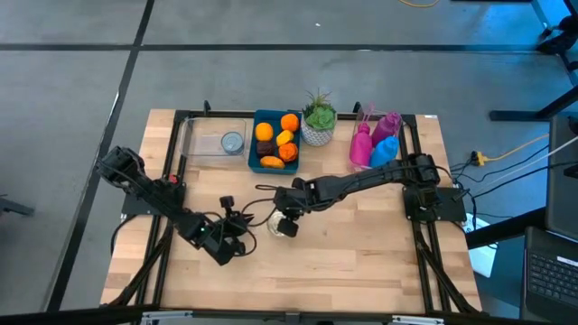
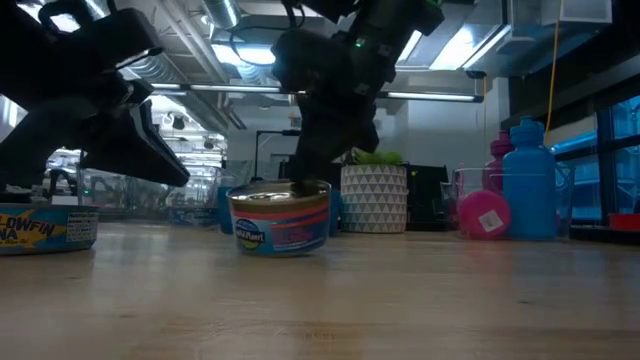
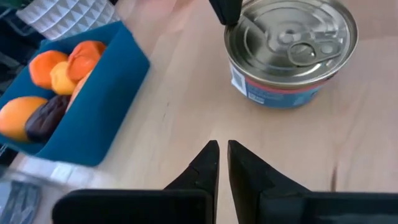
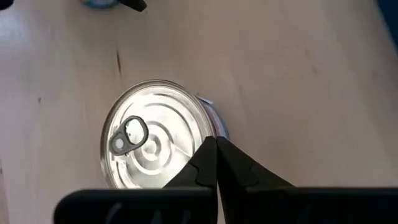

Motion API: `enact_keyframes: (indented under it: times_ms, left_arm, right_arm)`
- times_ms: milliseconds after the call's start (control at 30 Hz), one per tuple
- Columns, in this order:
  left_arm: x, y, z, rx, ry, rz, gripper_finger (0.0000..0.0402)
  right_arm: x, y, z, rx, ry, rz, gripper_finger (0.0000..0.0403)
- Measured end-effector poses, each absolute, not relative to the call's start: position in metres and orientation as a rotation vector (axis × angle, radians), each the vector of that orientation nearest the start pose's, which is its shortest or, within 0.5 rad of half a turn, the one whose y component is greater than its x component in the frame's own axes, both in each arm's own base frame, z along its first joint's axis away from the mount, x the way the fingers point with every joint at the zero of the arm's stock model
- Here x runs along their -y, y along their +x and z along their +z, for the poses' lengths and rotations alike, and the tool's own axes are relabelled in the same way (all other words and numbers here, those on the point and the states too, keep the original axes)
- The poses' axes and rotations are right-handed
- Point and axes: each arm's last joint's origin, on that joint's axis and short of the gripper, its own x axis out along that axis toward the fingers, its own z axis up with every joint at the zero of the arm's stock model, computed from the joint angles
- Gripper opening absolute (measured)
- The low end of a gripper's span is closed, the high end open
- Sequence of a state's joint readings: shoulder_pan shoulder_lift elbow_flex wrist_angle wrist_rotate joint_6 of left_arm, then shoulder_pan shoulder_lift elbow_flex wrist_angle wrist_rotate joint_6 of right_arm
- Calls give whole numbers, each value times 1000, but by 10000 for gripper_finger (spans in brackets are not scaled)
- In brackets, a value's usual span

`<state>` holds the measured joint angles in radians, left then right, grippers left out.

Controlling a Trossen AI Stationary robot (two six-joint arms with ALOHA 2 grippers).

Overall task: Pick & Place Food Item
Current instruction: Stack the blue and pink tuna can on top of the blue tuna can into the left transparent bin

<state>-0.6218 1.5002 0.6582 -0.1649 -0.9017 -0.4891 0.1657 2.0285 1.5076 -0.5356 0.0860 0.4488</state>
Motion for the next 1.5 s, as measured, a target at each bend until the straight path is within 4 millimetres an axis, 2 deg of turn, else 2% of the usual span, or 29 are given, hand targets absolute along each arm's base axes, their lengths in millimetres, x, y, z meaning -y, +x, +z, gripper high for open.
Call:
enact_keyframes:
  times_ms: [133,367,500,667,833,933,1000,1100,1267,1500]
  left_arm:
    - [132,215,150,-642,225,440,26]
    - [140,206,149,-619,220,443,22]
    - [143,201,148,-610,227,453,25]
    - [143,199,148,-597,235,471,26]
    - [135,205,149,-583,270,521,24]
    - [127,216,151,-600,236,517,27]
    - [120,228,152,-638,186,455,31]
    - [107,243,155,-642,122,421,41]
    - [88,252,161,-687,143,347,85]
    - [75,260,167,-675,398,336,173]
  right_arm:
    - [-66,427,199,-1008,248,-155,0]
    - [-61,438,241,-937,165,-145,0]
    - [-50,439,249,-945,158,-170,0]
    - [-44,437,247,-986,162,-197,0]
    - [-36,435,235,-1058,135,-274,0]
    - [-34,434,226,-1105,136,-294,0]
    - [-34,436,219,-1121,136,-301,0]
    - [-34,434,217,-1137,117,-351,5]
    - [-44,422,214,-1215,69,-434,44]
    - [-65,401,200,-1278,-29,-576,106]
